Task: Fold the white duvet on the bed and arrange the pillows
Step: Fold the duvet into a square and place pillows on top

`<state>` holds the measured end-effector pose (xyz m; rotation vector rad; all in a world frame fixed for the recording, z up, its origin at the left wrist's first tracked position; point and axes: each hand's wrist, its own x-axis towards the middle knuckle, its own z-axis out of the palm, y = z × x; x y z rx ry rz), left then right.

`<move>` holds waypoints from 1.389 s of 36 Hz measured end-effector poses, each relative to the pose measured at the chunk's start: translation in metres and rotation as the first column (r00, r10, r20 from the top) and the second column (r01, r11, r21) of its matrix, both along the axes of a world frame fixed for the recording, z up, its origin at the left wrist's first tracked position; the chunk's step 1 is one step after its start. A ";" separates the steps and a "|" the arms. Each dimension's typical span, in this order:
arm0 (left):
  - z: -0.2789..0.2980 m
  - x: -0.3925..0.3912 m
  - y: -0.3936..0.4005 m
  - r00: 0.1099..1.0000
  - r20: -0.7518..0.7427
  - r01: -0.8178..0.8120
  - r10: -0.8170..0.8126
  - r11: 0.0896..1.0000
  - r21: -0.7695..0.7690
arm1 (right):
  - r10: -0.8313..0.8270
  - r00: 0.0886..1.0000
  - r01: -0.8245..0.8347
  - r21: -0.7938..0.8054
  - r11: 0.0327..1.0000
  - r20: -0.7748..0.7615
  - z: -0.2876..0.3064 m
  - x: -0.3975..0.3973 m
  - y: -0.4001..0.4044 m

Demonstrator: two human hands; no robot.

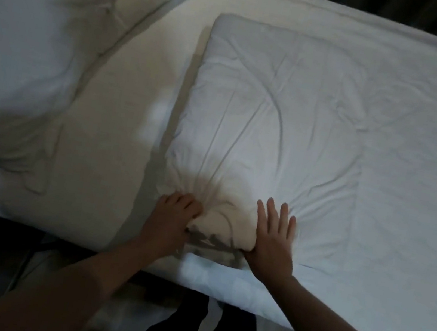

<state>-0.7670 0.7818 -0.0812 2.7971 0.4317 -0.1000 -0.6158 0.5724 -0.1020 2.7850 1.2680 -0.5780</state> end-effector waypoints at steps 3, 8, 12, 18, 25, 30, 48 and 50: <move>-0.001 0.013 0.001 1.000 -0.015 0.005 -0.006 0.998 -0.065 | -0.060 0.998 0.059 0.046 0.997 0.014 -0.001 -0.008 0.008; 0.006 0.022 -0.001 0.993 -0.077 -0.094 0.085 0.987 -0.127 | -0.159 0.985 0.169 0.149 0.974 -0.072 0.007 -0.010 0.011; 0.025 0.023 0.017 0.981 -0.190 -0.091 0.035 0.951 -0.297 | -0.177 0.944 0.229 0.168 0.959 -0.278 0.029 0.007 -0.001; 0.078 0.045 0.053 0.856 -0.237 -0.466 0.460 0.485 -0.740 | -0.372 0.903 0.426 0.561 0.710 -0.215 0.057 0.021 -0.041; 0.060 0.078 0.072 0.544 -0.442 -0.774 0.714 0.222 -0.593 | -0.755 0.176 0.979 0.193 0.066 -0.631 0.038 0.030 -0.075; -0.021 0.082 0.087 0.417 -0.615 -0.828 0.669 0.000 -0.561 | -0.674 -0.118 0.984 0.007 -0.179 -0.729 0.015 0.046 -0.080; -0.047 0.104 0.077 0.439 -0.560 -0.874 0.702 0.191 -0.446 | -0.456 -0.509 0.846 -0.329 -0.419 -0.730 -0.051 0.073 -0.080; -0.046 0.104 0.075 0.439 -0.551 -0.872 0.710 0.187 -0.452 | -0.439 -0.497 0.853 -0.329 -0.405 -0.749 -0.050 0.075 -0.083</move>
